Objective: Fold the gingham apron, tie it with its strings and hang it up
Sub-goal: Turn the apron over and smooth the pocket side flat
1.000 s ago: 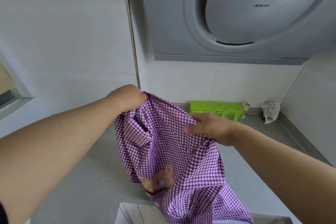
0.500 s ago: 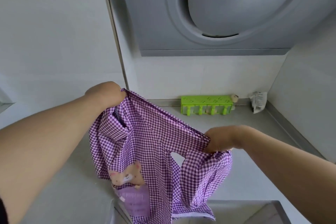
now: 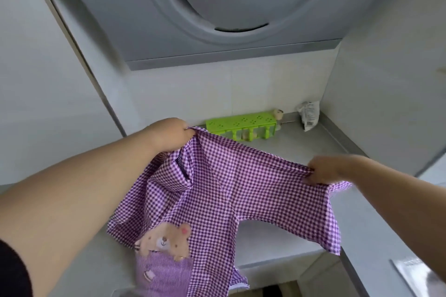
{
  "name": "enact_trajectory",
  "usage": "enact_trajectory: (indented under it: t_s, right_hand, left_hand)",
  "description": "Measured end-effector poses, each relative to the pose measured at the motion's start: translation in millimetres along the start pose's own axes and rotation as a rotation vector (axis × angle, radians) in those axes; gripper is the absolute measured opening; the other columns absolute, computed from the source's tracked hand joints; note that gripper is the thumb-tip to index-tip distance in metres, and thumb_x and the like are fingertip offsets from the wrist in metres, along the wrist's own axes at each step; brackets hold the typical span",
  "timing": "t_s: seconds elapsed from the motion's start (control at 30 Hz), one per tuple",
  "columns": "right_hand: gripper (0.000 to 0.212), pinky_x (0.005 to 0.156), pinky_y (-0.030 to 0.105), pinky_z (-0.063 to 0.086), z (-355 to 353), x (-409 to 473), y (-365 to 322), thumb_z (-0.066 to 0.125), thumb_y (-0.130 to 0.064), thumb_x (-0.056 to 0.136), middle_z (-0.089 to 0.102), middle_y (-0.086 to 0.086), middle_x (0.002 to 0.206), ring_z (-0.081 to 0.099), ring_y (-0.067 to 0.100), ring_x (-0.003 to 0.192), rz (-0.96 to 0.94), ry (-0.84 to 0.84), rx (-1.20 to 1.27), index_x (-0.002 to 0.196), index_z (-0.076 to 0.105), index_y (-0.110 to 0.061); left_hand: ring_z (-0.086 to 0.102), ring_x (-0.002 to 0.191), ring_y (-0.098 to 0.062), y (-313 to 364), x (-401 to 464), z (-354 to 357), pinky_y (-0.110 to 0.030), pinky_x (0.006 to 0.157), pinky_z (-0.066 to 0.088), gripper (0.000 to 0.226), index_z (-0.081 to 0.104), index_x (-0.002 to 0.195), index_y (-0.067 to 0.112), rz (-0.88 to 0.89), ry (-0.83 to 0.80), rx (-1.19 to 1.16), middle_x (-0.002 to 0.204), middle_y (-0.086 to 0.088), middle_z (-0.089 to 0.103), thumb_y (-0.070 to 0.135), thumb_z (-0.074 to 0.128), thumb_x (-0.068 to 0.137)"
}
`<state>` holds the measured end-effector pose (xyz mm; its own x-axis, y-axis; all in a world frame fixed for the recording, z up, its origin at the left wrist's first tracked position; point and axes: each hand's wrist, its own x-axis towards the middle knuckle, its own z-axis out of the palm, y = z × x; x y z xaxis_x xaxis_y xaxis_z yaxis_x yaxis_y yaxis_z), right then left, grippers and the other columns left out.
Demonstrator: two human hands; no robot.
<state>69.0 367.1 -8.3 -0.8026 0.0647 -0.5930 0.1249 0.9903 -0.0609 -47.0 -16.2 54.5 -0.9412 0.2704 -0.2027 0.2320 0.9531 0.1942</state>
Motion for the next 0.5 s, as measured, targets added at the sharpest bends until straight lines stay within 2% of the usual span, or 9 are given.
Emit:
enact_trajectory:
  t_s: [0.07,0.1,0.2,0.3,0.43,0.5]
  right_hand:
    - [0.043,0.086,0.030,0.045,-6.7,16.7,28.1,0.053,-0.048,0.103,0.063,-0.010,0.088,0.060,0.011,0.085,0.052,0.037,0.048,0.118,0.071,-0.012]
    - [0.043,0.086,0.030,0.045,-8.2,26.4,40.7,0.051,-0.046,0.104,0.064,-0.007,0.090,0.060,0.012,0.085,0.073,0.047,0.071,0.119,0.070,-0.011]
    - [0.049,0.096,0.035,0.048,-11.7,53.2,72.1,0.040,-0.044,0.108,0.069,0.008,0.119,0.064,0.022,0.104,0.143,0.030,0.087,0.128,0.066,-0.006]
    - [0.056,0.102,0.035,0.046,-15.4,82.9,99.4,0.042,-0.049,0.105,0.064,0.012,0.135,0.062,0.027,0.118,0.241,0.002,0.091,0.135,0.063,-0.006]
    - [0.045,0.101,0.043,0.049,-24.0,120.2,132.4,0.045,-0.031,0.096,0.062,0.006,0.141,0.060,0.030,0.126,0.452,0.149,0.040,0.135,0.061,-0.019]
    - [0.042,0.097,0.042,0.047,-24.7,134.3,135.4,0.044,-0.028,0.095,0.065,0.006,0.132,0.061,0.029,0.122,0.465,0.338,-0.079,0.132,0.062,-0.023]
  left_hand:
    - [0.067,0.094,-0.024,18.7,21.2,9.6,-0.033,0.087,0.054,0.046,0.072,0.102,0.013,0.030,-0.023,0.010,0.103,-0.009,0.072,0.047,0.042,0.107]
    - [0.066,0.097,-0.026,28.5,31.7,14.4,-0.032,0.086,0.053,0.045,0.072,0.103,0.013,0.045,-0.030,0.018,0.106,-0.011,0.072,0.046,0.042,0.108]
    - [0.065,0.107,-0.031,53.8,65.9,30.2,-0.034,0.091,0.052,0.046,0.072,0.112,0.010,0.061,-0.045,0.027,0.117,-0.017,0.071,0.044,0.041,0.109]
    - [0.066,0.108,-0.032,75.2,101.5,50.4,-0.039,0.094,0.054,0.046,0.071,0.114,0.009,0.078,-0.068,0.014,0.120,-0.018,0.071,0.044,0.041,0.109]
    - [0.061,0.091,-0.027,104.0,136.9,74.7,-0.034,0.075,0.048,0.043,0.067,0.103,0.008,0.094,-0.082,0.036,0.104,-0.013,0.069,0.042,0.041,0.110]
    - [0.057,0.087,-0.026,118.5,152.4,86.9,-0.034,0.070,0.042,0.038,0.063,0.100,0.012,0.079,-0.084,0.041,0.099,-0.010,0.065,0.041,0.041,0.111]
